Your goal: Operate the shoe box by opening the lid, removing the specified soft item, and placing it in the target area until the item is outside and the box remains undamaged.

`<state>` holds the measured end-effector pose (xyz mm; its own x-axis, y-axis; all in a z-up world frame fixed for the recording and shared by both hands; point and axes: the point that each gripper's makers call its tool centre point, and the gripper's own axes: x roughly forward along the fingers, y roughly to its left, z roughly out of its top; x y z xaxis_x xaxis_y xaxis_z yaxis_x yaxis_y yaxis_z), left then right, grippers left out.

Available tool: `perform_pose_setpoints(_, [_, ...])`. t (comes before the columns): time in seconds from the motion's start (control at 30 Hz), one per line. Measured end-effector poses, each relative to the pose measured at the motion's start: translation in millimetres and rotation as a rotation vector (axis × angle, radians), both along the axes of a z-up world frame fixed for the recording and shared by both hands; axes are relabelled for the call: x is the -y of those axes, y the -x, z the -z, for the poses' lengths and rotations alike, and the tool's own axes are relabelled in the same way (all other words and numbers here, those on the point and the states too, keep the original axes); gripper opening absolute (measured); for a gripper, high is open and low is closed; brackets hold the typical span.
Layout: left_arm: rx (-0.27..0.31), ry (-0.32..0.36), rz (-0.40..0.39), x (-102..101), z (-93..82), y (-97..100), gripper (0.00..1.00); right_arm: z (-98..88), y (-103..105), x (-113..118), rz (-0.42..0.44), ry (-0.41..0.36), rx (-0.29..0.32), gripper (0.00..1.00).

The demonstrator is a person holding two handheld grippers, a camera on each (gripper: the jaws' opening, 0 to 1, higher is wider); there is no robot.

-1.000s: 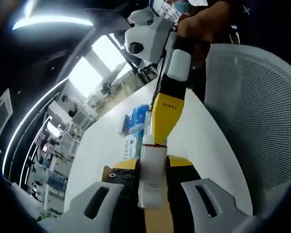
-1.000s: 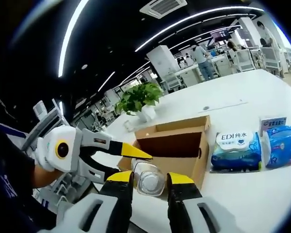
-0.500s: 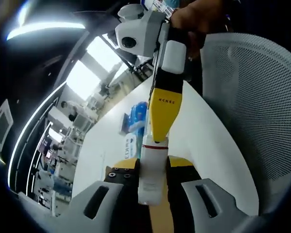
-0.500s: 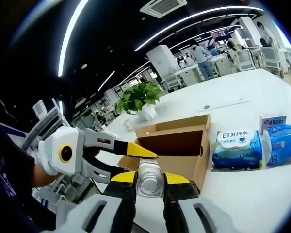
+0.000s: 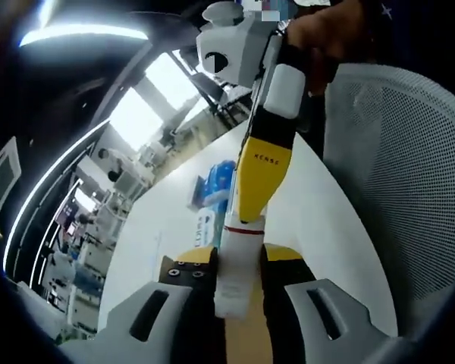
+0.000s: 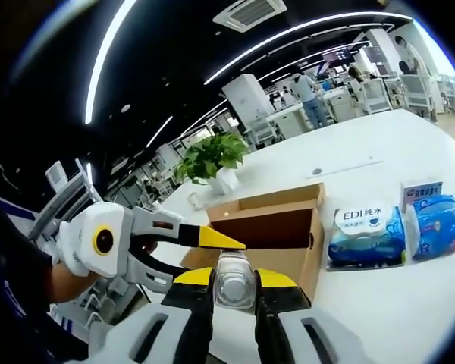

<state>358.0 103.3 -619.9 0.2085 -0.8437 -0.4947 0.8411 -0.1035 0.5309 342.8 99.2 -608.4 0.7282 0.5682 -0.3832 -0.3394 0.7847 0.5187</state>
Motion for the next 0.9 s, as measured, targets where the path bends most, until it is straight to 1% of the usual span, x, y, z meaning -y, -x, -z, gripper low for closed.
perform_pose_setpoints(0.07, [-0.041,0.014,-0.02,-0.2,-2.1,-0.9,0.23,0.5,-0.6,1.3,0.005,0.009,-0.001,0.15])
perform_pose_setpoints(0.13, [-0.035,0.027,-0.026,-0.6,-5.7,-2.9,0.26,0.2,-1.6,2.8,0.012,0.006,-0.002,0.15])
perform_pose_setpoints(0.23, [-0.055,0.046,-0.037,-2.7,-9.3,-4.4,0.3,1.7,-1.7,5.7,0.019,0.024,-0.003,0.15])
perform_pose_setpoints(0.3, [-0.055,0.05,-0.05,-6.4,-10.3,-7.4,0.32,1.4,-1.4,7.1,0.02,0.025,0.001,0.15])
perform_pose_setpoints(0.5, [-0.12,0.073,-0.11,-21.5,-10.3,-15.0,0.32,3.3,-0.8,11.6,0.018,0.054,0.007,0.15])
perform_pose_setpoints(0.6, [-0.166,0.076,-0.161,-31.8,-7.2,-21.1,0.37,2.7,-0.6,13.7,0.01,0.088,0.022,0.15])
perform_pose_setpoints(0.63, [-0.173,0.082,-0.17,-34.0,-7.4,-22.1,0.38,2.3,-0.4,14.7,0.004,0.106,0.028,0.15])
perform_pose_setpoints(0.73, [-0.22,0.101,-0.216,-42.7,-7.2,-23.8,0.4,0.7,0.1,17.8,-0.014,0.156,0.046,0.15])
perform_pose_setpoints(0.77, [-0.229,0.101,-0.226,-45.3,-6.9,-23.7,0.41,0.2,0.1,18.6,-0.025,0.171,0.054,0.15])
perform_pose_setpoints(0.8, [-0.237,0.105,-0.242,-49.2,-6.4,-25.1,0.42,1.4,2.8,17.8,-0.058,0.187,0.05,0.15])
perform_pose_setpoints(0.83, [-0.24,0.098,-0.251,-52.2,-4.7,-26.0,0.44,1.2,2.4,18.8,-0.05,0.186,0.044,0.15])
perform_pose_setpoints(0.9, [-0.249,0.088,-0.279,-59.7,-1.3,-28.5,0.46,1.2,3.8,20.0,-0.066,0.204,0.046,0.15])
